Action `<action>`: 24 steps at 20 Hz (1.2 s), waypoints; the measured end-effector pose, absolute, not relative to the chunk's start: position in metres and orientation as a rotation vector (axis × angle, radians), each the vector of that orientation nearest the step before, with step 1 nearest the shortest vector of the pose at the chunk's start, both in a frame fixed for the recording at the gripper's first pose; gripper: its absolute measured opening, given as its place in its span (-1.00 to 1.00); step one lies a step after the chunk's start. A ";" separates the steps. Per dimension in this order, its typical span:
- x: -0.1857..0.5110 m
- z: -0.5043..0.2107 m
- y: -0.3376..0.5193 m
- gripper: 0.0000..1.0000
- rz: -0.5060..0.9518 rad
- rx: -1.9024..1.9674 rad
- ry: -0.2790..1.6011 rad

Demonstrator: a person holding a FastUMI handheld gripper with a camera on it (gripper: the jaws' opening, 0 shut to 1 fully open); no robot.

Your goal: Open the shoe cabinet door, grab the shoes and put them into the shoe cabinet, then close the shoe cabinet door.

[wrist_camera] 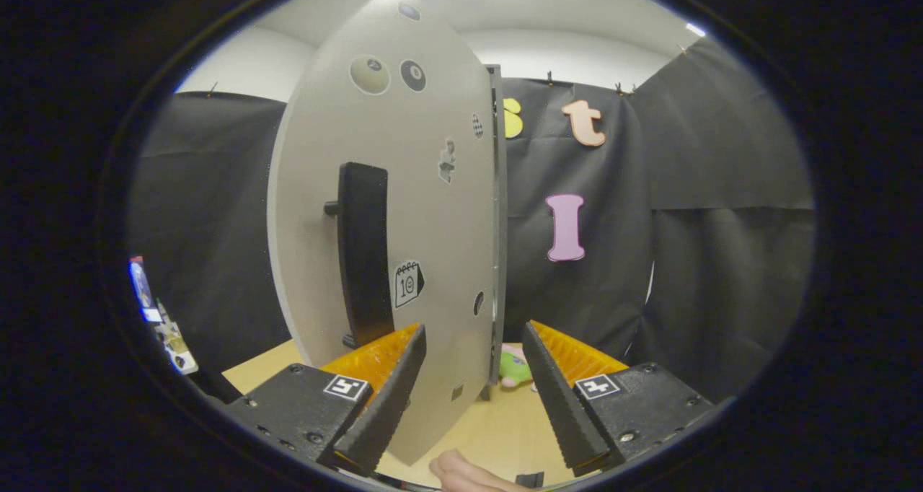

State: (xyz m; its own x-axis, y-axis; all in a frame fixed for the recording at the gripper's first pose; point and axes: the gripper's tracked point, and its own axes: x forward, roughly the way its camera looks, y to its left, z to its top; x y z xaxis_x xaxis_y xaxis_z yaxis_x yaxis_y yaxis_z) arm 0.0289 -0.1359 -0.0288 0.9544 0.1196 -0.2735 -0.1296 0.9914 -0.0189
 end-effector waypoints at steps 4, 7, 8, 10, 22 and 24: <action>0.034 -0.029 -0.123 0.80 0.102 -0.064 0.244; 0.036 -0.029 -0.111 0.80 0.069 -0.096 0.214; 0.036 -0.029 -0.106 0.80 0.058 -0.111 0.202; 0.039 -0.030 -0.096 0.80 0.042 -0.135 0.180; 0.076 -0.075 0.012 0.82 0.129 -0.129 0.174; 0.071 -0.093 0.038 0.85 0.190 -0.115 0.192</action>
